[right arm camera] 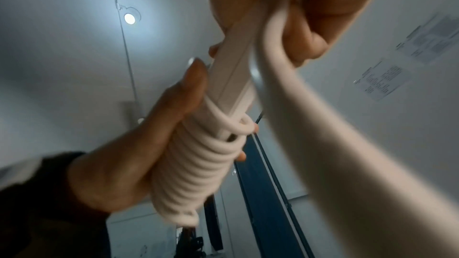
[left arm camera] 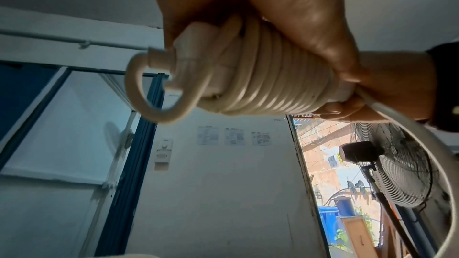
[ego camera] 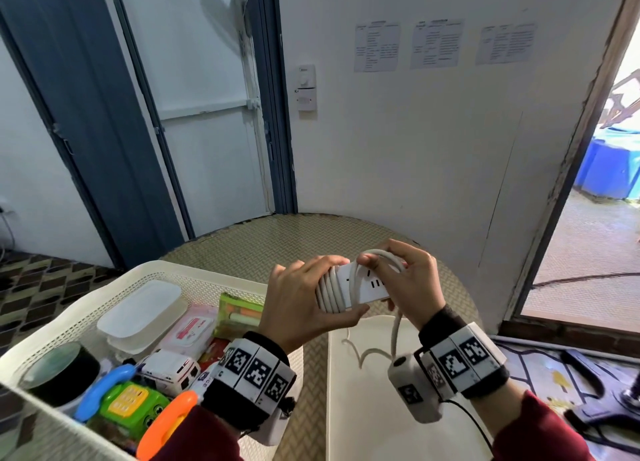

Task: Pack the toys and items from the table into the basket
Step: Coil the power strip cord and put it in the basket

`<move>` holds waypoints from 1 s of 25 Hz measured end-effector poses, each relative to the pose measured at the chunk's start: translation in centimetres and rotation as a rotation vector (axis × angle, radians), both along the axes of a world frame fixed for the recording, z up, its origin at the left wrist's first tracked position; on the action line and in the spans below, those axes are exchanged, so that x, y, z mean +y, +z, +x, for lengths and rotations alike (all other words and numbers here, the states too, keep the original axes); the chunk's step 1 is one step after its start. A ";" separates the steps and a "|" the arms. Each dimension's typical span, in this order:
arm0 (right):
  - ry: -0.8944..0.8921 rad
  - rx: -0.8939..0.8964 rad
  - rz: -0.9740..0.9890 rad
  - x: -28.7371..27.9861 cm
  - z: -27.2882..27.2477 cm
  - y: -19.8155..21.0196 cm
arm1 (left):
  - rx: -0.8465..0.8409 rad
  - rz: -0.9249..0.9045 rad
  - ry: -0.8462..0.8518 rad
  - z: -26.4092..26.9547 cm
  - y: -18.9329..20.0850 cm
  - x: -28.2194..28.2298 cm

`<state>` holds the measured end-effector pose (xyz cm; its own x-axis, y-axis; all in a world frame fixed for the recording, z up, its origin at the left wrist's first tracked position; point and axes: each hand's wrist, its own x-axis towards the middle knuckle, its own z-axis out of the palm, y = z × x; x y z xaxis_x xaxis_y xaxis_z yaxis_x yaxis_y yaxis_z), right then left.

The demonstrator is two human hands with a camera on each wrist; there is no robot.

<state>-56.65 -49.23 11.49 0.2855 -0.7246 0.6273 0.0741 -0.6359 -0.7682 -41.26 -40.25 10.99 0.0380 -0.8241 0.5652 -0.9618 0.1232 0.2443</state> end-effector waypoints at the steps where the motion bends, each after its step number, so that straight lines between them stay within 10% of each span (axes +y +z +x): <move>1: 0.031 0.017 0.028 0.2 -0.1 -0.1 | 0.006 -0.006 -0.022 0.1 -0.2 0.1; 9: 0.474 -0.162 0.300 -2.4 -5.1 0.3 | 0.173 0.069 -0.057 2.3 -0.4 1.1; 18: 0.116 0.055 0.332 -0.4 0.2 -2.7 | 0.248 0.001 -0.214 0.2 1.5 1.7; 25: 0.374 0.121 0.327 1.1 -1.1 -4.3 | 0.346 -0.097 -0.050 2.8 1.7 2.0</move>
